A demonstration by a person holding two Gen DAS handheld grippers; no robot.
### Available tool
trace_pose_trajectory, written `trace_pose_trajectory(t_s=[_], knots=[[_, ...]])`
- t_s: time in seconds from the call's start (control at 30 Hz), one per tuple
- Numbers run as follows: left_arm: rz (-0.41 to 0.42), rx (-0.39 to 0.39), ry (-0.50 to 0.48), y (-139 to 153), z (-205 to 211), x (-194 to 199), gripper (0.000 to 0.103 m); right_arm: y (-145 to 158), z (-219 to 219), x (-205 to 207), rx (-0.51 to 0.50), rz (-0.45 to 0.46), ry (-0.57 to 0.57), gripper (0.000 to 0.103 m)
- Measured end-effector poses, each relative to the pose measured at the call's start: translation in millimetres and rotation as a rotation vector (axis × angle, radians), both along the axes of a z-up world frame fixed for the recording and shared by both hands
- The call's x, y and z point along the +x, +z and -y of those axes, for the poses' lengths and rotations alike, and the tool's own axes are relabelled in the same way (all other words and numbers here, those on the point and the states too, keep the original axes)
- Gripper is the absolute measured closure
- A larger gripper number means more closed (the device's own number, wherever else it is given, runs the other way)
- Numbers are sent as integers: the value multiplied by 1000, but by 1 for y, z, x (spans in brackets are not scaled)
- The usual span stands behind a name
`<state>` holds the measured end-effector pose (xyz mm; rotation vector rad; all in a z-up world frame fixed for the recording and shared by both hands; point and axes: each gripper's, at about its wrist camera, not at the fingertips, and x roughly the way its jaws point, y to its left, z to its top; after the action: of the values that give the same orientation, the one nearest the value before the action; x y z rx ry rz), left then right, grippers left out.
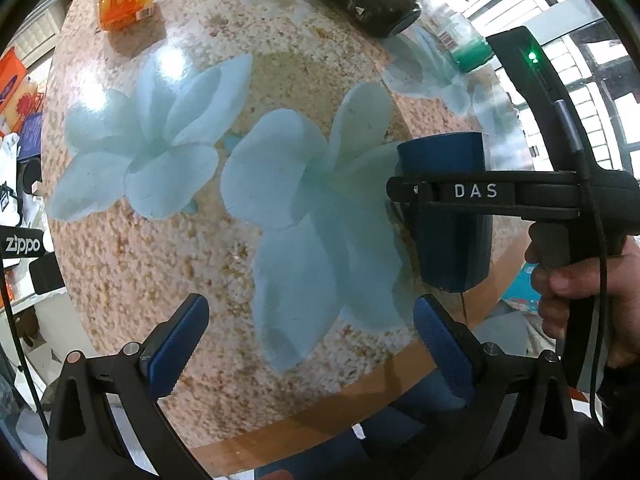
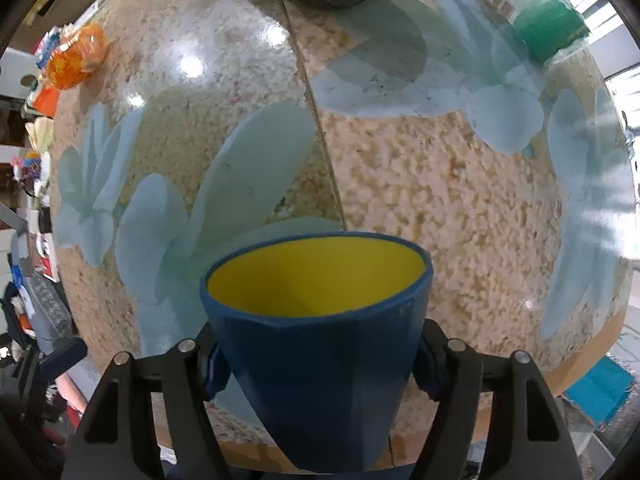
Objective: Flip cup upright
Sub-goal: 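Lift the blue cup with the right tool and turn its opening upward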
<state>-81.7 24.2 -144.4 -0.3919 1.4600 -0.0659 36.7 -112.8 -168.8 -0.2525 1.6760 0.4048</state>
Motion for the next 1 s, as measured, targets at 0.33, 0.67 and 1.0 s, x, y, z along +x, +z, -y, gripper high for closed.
trace_pose_trajectory(t_s=[0.33, 0.67, 1.0], knots=[[43, -1, 16, 15, 4, 1, 0, 57, 40, 11, 149, 143, -29, 34], [93, 82, 22, 41, -3, 11, 0, 103, 45, 23, 282, 446, 63, 34], [96, 130, 33, 34, 0, 33, 0, 88, 36, 13, 477, 759, 184, 33]])
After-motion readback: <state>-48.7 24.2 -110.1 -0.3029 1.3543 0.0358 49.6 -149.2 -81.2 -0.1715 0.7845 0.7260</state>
